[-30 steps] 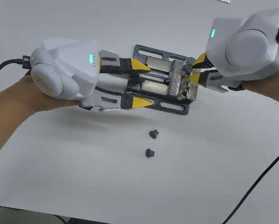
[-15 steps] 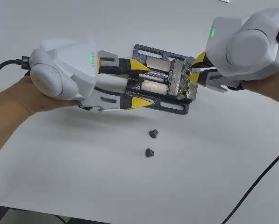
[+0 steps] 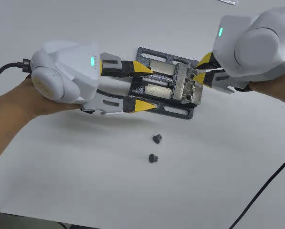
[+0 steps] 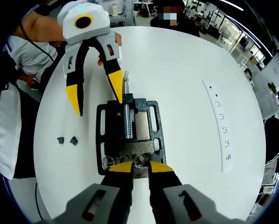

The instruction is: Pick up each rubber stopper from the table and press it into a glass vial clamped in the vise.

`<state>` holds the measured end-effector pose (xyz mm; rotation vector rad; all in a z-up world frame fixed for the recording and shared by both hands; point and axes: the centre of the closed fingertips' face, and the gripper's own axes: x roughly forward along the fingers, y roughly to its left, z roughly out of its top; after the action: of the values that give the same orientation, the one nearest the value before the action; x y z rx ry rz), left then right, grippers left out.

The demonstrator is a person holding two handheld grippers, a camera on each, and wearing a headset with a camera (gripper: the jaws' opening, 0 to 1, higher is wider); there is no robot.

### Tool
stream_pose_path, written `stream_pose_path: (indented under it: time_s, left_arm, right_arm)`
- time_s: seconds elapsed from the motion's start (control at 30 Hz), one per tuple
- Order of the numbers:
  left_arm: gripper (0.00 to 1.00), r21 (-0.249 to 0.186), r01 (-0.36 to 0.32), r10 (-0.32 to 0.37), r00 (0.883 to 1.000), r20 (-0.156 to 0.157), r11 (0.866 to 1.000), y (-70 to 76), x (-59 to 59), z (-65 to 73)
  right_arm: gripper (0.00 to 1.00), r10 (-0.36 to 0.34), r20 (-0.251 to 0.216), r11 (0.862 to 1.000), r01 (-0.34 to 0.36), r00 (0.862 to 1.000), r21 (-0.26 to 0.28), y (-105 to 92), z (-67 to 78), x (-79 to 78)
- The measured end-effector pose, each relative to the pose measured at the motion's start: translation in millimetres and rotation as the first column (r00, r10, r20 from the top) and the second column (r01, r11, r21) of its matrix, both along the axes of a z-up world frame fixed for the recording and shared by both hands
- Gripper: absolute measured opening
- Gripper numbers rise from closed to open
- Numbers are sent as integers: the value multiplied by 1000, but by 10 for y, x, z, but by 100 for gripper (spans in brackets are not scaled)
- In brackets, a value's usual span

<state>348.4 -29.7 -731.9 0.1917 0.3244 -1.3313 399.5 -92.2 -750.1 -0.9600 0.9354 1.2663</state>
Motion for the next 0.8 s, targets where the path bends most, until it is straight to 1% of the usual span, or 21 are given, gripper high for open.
stream_pose_path:
  time_s: [0.63, 0.8]
  left_arm:
    - [34, 1, 0, 0, 1000, 2, 1000, -10, -14, 13]
    - [34, -1, 1, -1, 1000, 1, 1000, -12, -17, 23]
  right_arm:
    - [12, 7, 4, 1000, -7, 1000, -3, -13, 22, 0]
    - [12, 0, 3, 1000, 0, 1000, 4, -9, 55, 40]
